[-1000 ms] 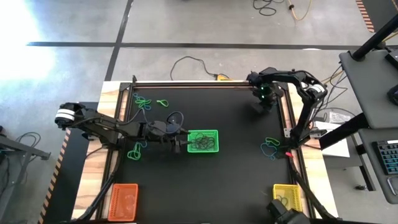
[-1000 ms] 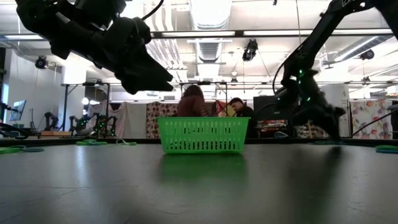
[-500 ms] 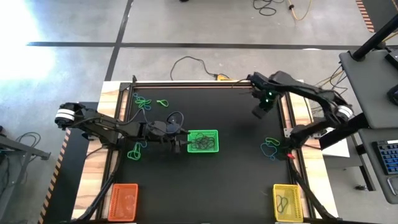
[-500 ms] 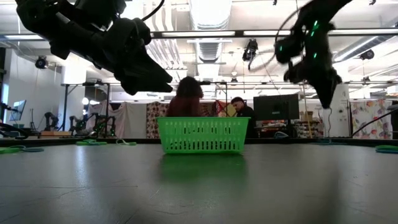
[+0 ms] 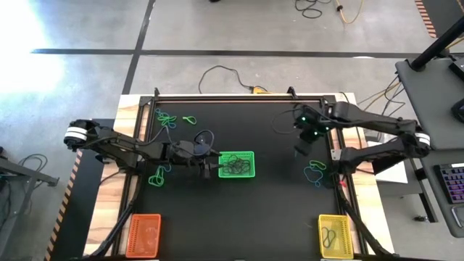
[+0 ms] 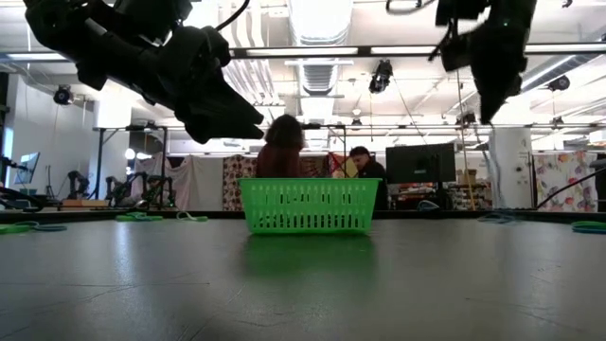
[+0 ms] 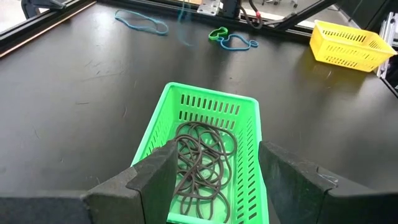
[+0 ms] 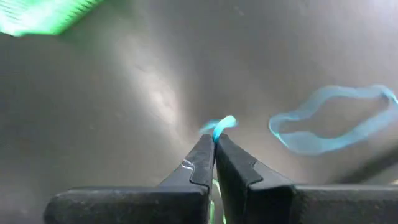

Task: Sort rubber bands into baskets
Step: Put the blue rubber band into the yellow basket

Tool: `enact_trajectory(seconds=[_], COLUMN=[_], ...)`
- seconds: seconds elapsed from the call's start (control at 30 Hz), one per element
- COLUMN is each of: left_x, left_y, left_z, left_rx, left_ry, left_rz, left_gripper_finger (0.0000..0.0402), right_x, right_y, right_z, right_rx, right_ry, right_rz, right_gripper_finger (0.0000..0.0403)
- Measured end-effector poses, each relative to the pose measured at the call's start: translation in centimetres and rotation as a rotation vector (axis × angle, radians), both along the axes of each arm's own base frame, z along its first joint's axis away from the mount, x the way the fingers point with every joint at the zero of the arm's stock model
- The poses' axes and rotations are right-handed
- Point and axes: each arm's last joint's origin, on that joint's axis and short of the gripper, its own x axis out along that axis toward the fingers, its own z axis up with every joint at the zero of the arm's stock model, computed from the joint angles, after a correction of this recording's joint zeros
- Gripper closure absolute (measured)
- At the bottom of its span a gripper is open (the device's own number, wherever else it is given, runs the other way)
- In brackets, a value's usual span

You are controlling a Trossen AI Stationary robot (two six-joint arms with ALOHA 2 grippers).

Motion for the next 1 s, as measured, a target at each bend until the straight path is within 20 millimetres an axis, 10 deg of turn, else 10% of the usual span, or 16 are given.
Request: enact_trajectory(seconds=[0.63,1.0], left_x=[0.0,0.0], left_y=[0.0,0.0], left_z=[0.0,0.0], left_rx=[0.011,0.005], left_ry=[0.006,0.003], left_rz=[-0.004,0.01], left_gripper_finger=[0.0193,0.0193], right_x=[3.2,1.4], right_y=[6.2,14.8], right_z=[3.9,4.0], right_rx=[0.271,0.736], right_ry=[-0.578,-0.346], right_rz=[0.39,0.416], right_gripper_finger=[0.0394,0.0394])
